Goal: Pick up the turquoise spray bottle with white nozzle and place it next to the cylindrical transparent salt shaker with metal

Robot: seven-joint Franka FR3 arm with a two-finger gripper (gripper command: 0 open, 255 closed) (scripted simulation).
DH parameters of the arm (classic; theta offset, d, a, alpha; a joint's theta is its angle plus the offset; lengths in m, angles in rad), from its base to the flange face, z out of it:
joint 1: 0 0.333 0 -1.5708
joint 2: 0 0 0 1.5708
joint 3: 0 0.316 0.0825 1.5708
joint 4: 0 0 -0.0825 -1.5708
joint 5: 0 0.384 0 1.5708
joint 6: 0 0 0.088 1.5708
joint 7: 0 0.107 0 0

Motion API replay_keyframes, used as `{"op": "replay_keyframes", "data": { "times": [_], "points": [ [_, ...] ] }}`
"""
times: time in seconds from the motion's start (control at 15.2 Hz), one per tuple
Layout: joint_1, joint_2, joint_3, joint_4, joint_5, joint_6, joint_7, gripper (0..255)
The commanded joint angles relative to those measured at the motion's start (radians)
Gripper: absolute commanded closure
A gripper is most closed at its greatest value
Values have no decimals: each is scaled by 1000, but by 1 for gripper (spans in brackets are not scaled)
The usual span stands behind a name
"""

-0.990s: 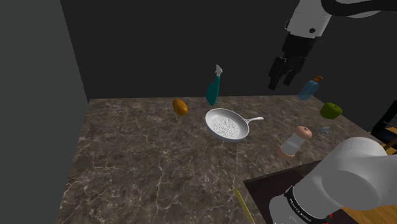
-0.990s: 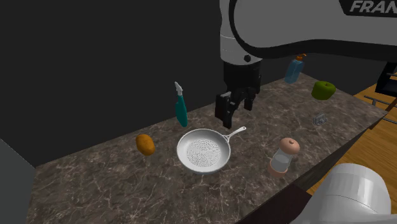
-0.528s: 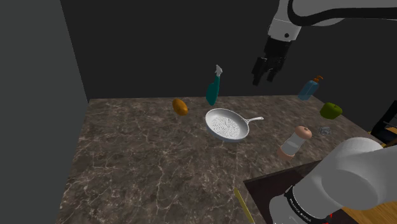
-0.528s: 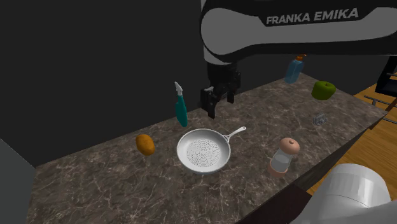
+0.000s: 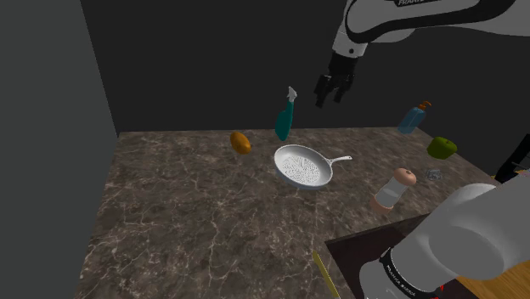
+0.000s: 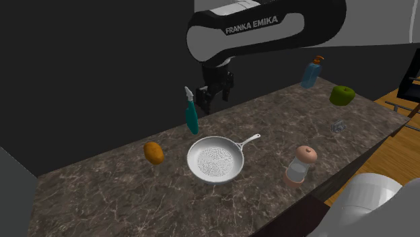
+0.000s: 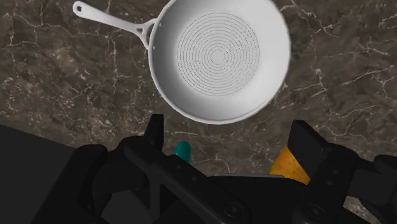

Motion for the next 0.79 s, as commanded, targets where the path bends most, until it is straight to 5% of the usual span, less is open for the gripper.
{"op": "replay_keyframes", "data": {
  "times": [0.0, 0.73],
  "points": [
    [-1, 74, -10, 46, 4, 40, -14, 0],
    [-26, 475, -43, 406, 66, 145, -110, 0]
  ]
}}
